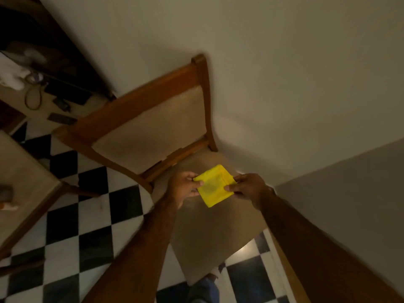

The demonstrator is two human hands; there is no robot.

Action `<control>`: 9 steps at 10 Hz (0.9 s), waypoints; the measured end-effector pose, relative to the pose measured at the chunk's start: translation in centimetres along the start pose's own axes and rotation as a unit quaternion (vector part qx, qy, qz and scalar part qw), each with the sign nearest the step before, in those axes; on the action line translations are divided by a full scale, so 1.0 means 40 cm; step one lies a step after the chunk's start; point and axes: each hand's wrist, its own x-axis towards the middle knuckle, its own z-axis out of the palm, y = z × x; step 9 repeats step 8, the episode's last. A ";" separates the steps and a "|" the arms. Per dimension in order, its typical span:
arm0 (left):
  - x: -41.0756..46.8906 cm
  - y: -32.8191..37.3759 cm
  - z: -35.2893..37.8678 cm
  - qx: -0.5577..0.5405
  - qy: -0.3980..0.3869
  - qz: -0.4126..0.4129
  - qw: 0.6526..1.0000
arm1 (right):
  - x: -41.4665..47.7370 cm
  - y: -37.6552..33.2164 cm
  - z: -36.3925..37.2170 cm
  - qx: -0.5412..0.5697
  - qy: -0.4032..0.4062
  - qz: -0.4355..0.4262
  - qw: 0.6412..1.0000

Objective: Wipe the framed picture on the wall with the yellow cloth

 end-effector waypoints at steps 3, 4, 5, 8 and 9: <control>0.264 -0.348 0.067 0.140 0.070 -0.050 0.986 | 0.256 0.326 0.121 -0.118 0.036 0.054 0.991; 0.294 -0.394 0.074 0.251 0.095 -0.005 0.963 | 0.292 0.368 0.134 -0.130 0.048 0.043 0.989; 0.313 -0.423 0.095 0.378 0.119 0.046 0.917 | 0.320 0.412 0.154 -0.165 0.067 -0.006 0.984; 0.243 -0.336 0.126 0.630 0.101 0.238 0.732 | 0.210 0.358 0.086 -0.525 0.206 -0.165 0.809; 0.243 -0.336 0.126 0.630 0.101 0.238 0.732 | 0.210 0.358 0.086 -0.525 0.206 -0.165 0.809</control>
